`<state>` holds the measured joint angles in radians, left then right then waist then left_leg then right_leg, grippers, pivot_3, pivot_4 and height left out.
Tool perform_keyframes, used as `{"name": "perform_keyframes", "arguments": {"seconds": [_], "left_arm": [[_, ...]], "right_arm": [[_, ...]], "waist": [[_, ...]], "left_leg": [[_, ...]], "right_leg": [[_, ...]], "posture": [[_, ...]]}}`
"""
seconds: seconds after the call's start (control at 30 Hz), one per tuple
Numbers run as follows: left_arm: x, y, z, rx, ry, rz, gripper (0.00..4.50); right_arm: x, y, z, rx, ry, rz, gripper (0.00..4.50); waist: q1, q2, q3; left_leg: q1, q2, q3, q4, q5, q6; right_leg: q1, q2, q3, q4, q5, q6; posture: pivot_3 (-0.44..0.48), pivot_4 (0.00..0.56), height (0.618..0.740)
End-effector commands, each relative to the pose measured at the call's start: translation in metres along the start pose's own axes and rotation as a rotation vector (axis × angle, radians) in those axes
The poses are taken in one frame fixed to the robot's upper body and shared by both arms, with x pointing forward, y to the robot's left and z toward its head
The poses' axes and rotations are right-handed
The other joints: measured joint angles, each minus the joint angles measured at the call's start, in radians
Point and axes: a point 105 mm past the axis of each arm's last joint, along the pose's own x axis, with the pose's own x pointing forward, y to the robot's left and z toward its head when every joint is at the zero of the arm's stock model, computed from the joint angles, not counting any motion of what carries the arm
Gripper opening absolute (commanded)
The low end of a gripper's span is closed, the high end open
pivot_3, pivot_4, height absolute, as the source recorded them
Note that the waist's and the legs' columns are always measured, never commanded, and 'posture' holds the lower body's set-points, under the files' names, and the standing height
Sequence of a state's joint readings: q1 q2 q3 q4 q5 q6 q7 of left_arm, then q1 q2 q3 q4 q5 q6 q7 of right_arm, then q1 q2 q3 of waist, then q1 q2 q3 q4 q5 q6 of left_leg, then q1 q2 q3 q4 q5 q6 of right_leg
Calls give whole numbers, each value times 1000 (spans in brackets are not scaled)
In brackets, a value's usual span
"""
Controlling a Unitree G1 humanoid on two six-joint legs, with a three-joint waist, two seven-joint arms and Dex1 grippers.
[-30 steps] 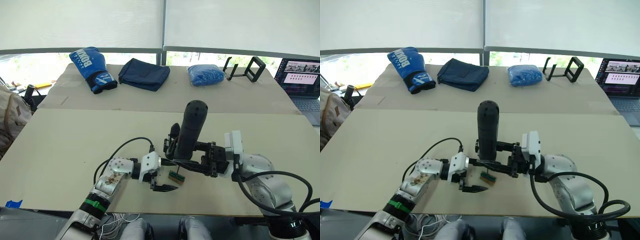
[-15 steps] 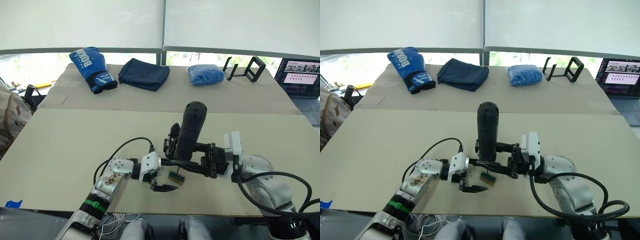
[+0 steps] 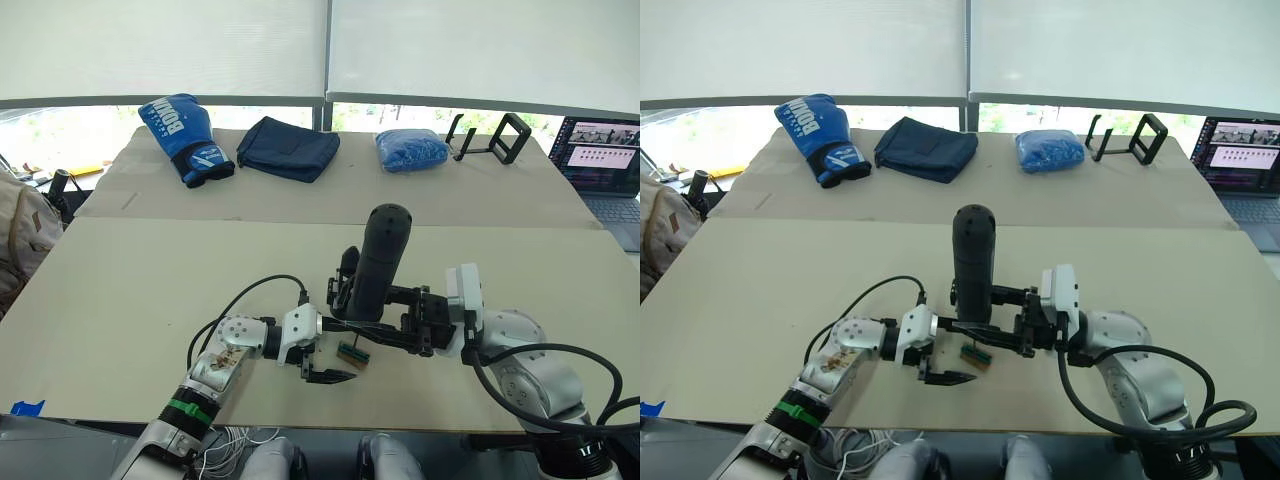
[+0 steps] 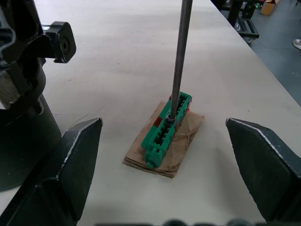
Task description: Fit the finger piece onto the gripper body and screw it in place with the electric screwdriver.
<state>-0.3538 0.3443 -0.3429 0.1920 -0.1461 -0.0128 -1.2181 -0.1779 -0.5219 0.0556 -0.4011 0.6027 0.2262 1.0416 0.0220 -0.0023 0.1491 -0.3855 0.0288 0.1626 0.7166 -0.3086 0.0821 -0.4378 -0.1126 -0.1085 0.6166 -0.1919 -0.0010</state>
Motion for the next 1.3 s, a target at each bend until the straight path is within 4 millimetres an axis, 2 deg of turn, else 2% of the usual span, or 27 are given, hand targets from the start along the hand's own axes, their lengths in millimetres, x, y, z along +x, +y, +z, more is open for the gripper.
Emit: {"name": "perform_keyframes", "arguments": {"seconds": [0.03, 0.67, 0.93, 1.13, 1.2, 1.3], "left_arm": [[11, -18, -21, -92, 49, -60, 4431], [10, -16, -19, -87, 36, -49, 4431], [1, -12, -7, -83, -33, -38, 4431], [-18, -12, 9, -72, -121, -38, 4431], [-28, -13, 28, -34, -195, -44, 4431], [-35, -16, 35, 5, -193, -54, 4431]], "right_arm": [[0, 0, 14, -61, -33, 5, 1939], [1, 0, 12, -65, -13, 5, 1939], [3, -1, 31, -67, -87, 26, 1939], [4, -1, 46, -76, -108, 42, 1939], [4, -2, 57, -85, -128, 46, 1939], [5, 0, 66, -94, -141, 57, 1939]], "waist": [[0, 0, 0], [0, 1, 0], [-3, 1, 0], [-12, 1, 0], [-13, 1, 0], [-13, 1, 0]], "left_leg": [[0, 0, 0, 0, 0, 0], [0, 0, 0, 0, 0, 0], [0, 0, 0, 0, 0, 0], [-1, 1, 0, -1, 0, 0], [-1, 1, 0, -1, 0, -1], [-3, 1, 0, 0, 1, -1]], "right_leg": [[0, 0, 0, 0, 0, 0], [1, 0, 0, 0, 0, 0], [0, 0, 0, 0, 0, 0], [-2, 0, 0, 0, 0, 0], [-2, 0, 0, 0, 0, 0], [-4, 0, 0, 0, 0, 0]], "posture": [[0, 150, 740], [0, 150, 740], [0, 150, 740], [0, 150, 740], [0, 150, 740], [0, 150, 740]]}}
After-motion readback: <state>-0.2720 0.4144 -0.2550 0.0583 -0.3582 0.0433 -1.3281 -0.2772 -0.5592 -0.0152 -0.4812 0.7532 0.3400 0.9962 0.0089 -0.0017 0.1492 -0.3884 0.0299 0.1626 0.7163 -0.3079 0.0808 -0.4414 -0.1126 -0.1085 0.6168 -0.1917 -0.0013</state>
